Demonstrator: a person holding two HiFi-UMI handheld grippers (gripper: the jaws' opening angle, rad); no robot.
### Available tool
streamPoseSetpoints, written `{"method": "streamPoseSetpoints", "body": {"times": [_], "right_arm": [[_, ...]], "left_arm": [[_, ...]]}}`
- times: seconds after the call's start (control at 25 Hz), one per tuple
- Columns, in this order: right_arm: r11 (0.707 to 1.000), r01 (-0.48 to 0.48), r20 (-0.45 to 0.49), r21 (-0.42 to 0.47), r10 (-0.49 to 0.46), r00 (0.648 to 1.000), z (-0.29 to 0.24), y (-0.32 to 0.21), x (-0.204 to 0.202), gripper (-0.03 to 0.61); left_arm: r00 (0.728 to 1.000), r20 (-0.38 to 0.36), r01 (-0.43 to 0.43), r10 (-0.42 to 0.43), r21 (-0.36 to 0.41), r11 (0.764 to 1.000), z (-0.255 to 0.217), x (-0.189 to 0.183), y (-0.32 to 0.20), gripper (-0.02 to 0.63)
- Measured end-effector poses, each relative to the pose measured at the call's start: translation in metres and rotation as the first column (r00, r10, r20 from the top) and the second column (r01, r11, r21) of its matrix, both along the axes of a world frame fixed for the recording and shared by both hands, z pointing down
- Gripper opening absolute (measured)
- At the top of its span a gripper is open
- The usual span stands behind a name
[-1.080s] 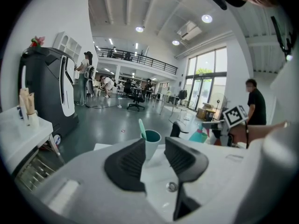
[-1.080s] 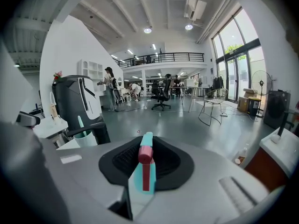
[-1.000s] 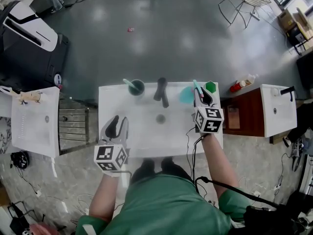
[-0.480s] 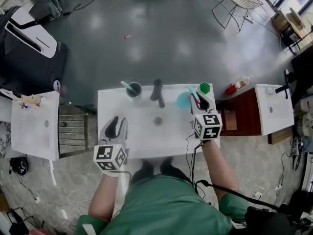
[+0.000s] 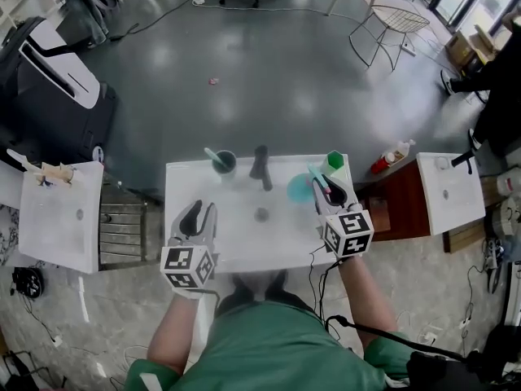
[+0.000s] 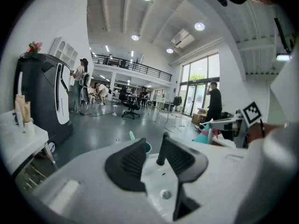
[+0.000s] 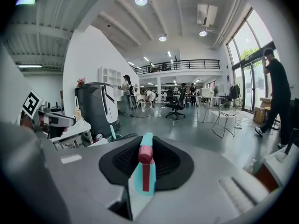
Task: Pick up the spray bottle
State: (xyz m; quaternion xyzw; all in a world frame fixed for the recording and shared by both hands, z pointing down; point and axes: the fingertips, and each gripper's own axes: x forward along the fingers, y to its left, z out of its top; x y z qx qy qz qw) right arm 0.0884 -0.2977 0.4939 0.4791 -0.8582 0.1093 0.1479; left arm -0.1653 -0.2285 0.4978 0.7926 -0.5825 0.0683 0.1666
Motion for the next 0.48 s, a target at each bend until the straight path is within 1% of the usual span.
{"method": "streamPoseSetpoints", "body": {"times": [0.24,0.48], "right_arm": [[0.998,0.06,0.003,0.007,-0.06,0.998,-0.015,0.022,-0.008,0.064],[0.991,0.133,0.009,-0.005,-0.133,0.991,-0.027,0.042,-0.019,0.064]], "left_arm": [[1.0,-0.001,-0.017,0.017,0.016,1.0,-0.009,0.012,0.007,0.124],[1.0,0.006,-0.009,0.009,0.039,0.999,-0.023,0.008,0.009,0.123]]}}
